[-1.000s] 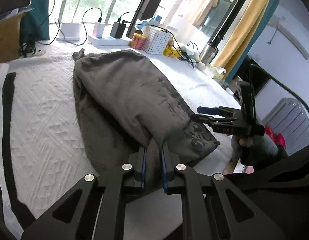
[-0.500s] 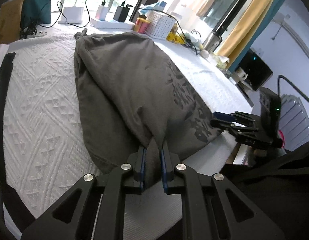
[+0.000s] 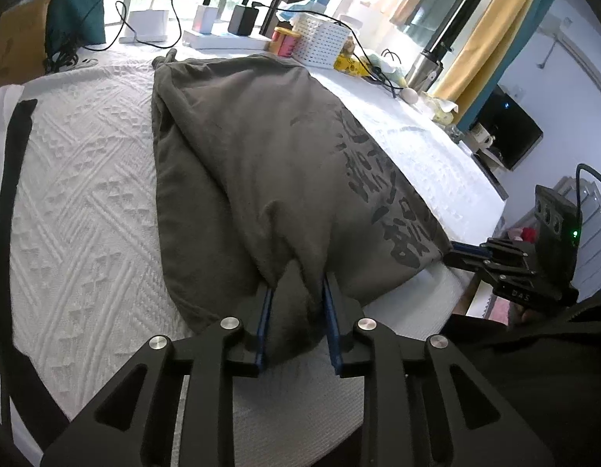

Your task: Fold small clothes

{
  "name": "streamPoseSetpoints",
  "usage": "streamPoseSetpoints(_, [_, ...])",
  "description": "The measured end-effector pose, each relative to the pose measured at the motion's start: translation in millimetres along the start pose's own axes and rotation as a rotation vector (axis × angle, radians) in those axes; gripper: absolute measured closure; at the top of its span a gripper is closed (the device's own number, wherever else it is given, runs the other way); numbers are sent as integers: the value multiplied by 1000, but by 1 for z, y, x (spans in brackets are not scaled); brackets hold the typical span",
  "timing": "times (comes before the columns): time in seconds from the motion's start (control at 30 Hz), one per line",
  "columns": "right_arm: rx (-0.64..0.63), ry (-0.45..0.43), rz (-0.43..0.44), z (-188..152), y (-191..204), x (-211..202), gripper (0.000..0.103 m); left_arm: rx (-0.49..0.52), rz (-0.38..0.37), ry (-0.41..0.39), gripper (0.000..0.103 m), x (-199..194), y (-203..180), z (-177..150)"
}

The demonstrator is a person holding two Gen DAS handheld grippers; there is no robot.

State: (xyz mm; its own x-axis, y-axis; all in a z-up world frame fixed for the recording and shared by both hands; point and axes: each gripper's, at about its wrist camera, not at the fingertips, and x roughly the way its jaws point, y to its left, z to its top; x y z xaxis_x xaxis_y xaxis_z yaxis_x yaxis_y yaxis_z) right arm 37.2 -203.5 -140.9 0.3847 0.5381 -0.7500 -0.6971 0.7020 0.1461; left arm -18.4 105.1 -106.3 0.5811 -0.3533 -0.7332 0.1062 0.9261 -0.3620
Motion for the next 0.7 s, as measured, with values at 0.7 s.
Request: streamPoseSetpoints(0.7, [42,17,-38,34,-24,-5,91,66,156,-8,49,24,-8,34])
